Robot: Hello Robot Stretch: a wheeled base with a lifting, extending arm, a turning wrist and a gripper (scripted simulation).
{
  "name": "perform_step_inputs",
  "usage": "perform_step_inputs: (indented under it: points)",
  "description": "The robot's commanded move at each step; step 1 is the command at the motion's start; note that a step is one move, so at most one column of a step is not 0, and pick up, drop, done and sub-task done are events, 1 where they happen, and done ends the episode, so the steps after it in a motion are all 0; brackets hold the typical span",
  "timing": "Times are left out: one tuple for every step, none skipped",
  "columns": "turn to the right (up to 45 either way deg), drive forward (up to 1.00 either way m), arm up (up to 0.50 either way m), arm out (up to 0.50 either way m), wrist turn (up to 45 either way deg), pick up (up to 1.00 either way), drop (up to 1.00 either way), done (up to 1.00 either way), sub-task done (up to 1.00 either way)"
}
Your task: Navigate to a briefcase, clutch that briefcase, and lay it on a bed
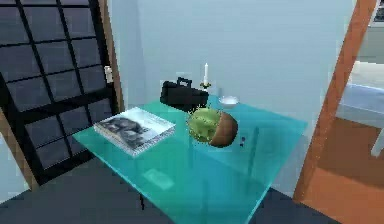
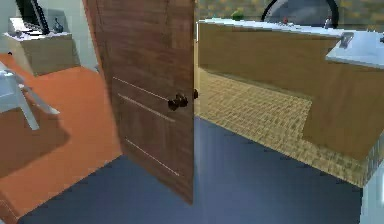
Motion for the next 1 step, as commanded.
perform_step_inputs:
  points:
    - [45.0, 0.0, 0.0, 0.0, 0.0, 0.0, 0.0, 0.0, 0.0]
